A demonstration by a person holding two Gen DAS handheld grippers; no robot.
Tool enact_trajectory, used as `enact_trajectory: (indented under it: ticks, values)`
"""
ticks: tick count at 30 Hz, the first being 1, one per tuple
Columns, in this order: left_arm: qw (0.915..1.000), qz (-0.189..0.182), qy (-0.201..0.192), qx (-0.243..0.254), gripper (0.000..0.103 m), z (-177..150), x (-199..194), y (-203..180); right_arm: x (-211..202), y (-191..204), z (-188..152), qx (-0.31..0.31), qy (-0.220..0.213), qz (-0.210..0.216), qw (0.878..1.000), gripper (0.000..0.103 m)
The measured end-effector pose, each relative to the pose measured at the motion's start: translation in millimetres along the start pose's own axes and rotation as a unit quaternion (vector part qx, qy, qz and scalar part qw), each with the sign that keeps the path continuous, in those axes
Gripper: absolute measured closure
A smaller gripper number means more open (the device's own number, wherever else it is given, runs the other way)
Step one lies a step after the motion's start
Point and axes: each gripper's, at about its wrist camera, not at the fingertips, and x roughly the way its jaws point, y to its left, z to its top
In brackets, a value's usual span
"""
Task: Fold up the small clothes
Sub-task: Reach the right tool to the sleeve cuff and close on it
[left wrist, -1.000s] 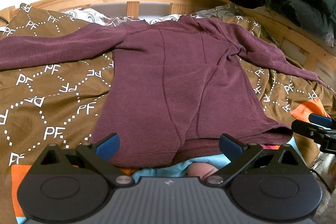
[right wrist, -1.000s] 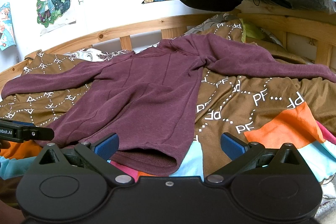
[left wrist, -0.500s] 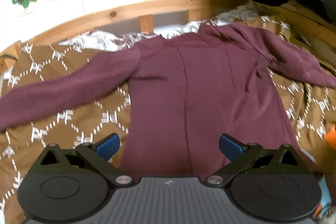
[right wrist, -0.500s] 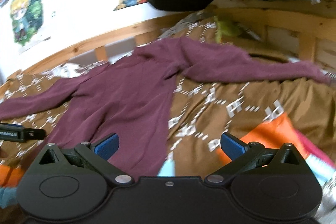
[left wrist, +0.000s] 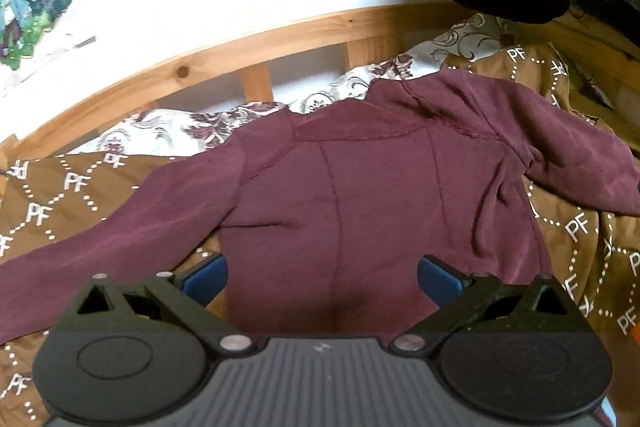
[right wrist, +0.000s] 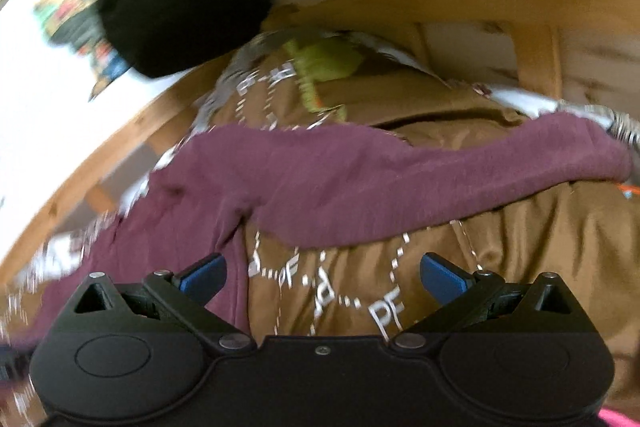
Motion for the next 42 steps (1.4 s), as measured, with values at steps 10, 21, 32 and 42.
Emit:
enact_trajectory:
  ticks: [10, 21, 32, 42]
  values:
    - [0.9989, -0.018, 0.033, -0.029, 0.001, -3.3, 51.7, -24.7, 19.0, -19.3, -17.7, 0.021, -0.093, -0.039, 0.995, 0.0]
    - [0.994, -0.068, 0.046, -0.072, 0.001, -31.3, 42.8, -62.4, 3.1, -40.6, -19.5, 0.032, -0.155, -0.078, 0.984, 0.001]
    - [0.9949, -0.07, 0.055, -0.046, 0.001, -44.5, 21.9, -65.8, -1.0, -69.5, 6.9, 0.108, -0.202, -0.133, 0.964, 0.023]
    - [0.9963, -0.035, 0.013, -0.077, 0.001, -49.9, -6.7, -13.6, -20.8, -53.3, 26.6, 0.037, -0.285, -0.159, 0.945, 0.099]
